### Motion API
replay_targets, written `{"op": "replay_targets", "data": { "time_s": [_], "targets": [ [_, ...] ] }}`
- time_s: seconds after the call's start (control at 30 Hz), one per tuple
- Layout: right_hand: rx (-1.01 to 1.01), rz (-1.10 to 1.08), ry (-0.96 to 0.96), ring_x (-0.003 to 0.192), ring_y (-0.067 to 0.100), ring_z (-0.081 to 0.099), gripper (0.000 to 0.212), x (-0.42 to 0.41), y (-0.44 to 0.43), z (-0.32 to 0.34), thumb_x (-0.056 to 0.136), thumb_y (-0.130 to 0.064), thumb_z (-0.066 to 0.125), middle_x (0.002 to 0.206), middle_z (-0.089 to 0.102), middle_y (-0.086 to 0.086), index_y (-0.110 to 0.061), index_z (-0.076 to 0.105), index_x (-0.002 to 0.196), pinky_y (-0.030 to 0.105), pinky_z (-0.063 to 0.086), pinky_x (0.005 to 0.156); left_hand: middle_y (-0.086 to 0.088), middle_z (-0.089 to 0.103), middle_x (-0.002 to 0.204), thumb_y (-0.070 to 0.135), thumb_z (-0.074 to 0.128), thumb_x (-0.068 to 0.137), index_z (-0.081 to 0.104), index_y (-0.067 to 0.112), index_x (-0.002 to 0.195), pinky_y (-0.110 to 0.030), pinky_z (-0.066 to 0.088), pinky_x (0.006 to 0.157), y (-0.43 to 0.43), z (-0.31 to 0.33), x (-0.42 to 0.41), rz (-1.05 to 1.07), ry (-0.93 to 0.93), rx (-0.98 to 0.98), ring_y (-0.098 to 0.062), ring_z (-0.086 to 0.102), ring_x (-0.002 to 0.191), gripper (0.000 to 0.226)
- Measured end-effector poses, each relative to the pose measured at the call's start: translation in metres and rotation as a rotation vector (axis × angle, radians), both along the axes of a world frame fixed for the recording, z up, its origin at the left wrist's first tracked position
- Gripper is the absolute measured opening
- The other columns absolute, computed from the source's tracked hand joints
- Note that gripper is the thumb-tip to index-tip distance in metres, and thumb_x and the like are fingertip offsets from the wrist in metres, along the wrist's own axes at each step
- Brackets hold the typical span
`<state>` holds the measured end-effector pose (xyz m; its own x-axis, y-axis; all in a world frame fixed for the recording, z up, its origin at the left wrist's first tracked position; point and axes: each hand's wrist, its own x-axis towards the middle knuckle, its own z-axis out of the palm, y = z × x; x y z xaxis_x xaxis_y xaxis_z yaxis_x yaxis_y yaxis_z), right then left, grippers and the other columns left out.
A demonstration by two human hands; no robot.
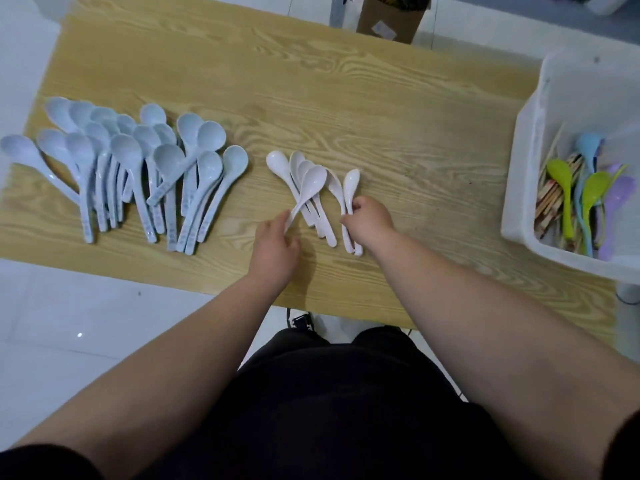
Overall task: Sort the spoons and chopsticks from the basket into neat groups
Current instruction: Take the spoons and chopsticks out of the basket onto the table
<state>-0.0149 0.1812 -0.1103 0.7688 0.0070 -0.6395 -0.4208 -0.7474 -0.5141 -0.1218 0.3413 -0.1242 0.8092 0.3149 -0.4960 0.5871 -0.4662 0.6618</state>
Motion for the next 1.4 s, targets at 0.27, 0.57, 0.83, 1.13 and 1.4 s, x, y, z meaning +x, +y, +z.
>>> {"op": "replay_targets", "data": {
  "time_s": [0.27, 0.57, 0.83, 1.13, 1.4],
  "targets": [
    [0.213, 0.082, 0.042, 0.114, 0.014, 0.062, 0.04, -0.019, -0.011, 0.01, 0.087, -0.016, 0.07, 0.126, 0.064, -0.007, -0.028, 0.06, 0.124, 0.03, 0.051, 0.093, -0.013, 0.049, 0.141, 0.024, 0.059, 0.092, 0.039, 0.019, 0.152, -0.043, 0.03, 0.112, 0.018, 0.003, 0.006, -0.318, 0.062, 0.195, -0.036, 0.041, 0.13, 0.063],
    [0.161, 0.285, -0.056, 0.107, -0.006, 0.061, 0.034, -0.078, -0.114, 0.102, 0.092, -0.036, 0.068, 0.115, 0.066, -0.02, -0.032, 0.063, 0.125, 0.018, 0.048, 0.093, 0.014, 0.067, 0.117, 0.018, 0.065, 0.091, 0.061, 0.033, 0.131, -0.028, 0.052, 0.096, -0.01, 0.09, -0.027, -0.457, -0.152, -0.064, 0.0, 0.062, 0.11, 0.042],
    [0.276, 0.038, -0.227, 0.094, -0.008, 0.065, 0.023, -0.132, -0.225, 0.158, 0.091, -0.02, 0.071, 0.1, 0.069, -0.028, -0.041, 0.069, 0.099, 0.006, 0.046, 0.078, 0.015, 0.069, 0.1, 0.011, 0.068, 0.091, 0.067, 0.028, 0.109, -0.014, 0.051, 0.08, -0.126, 0.139, -0.006, -0.685, -0.208, -0.288, -0.006, 0.066, 0.099, 0.026],
    [0.221, 0.178, -0.349, 0.099, -0.013, 0.058, 0.017, -0.088, -0.385, 0.144, 0.092, -0.03, 0.068, 0.1, 0.067, -0.027, -0.035, 0.069, 0.107, 0.008, 0.046, 0.082, 0.01, 0.071, 0.099, 0.008, 0.068, 0.09, 0.067, 0.024, 0.107, -0.017, 0.052, 0.079, -0.318, 0.139, 0.045, -0.659, -0.276, -0.259, -0.004, 0.067, 0.093, 0.024],
    [0.073, 0.399, -0.58, 0.103, 0.005, 0.057, 0.024, -0.018, -0.491, 0.118, 0.095, -0.027, 0.06, 0.11, 0.065, -0.011, -0.023, 0.066, 0.118, 0.023, 0.046, 0.084, 0.014, 0.068, 0.097, 0.016, 0.065, 0.091, 0.065, 0.032, 0.105, -0.009, 0.048, 0.074, -0.423, 0.12, 0.087, -0.552, -0.229, -0.143, 0.003, 0.062, 0.091, 0.021]
  ]
}}
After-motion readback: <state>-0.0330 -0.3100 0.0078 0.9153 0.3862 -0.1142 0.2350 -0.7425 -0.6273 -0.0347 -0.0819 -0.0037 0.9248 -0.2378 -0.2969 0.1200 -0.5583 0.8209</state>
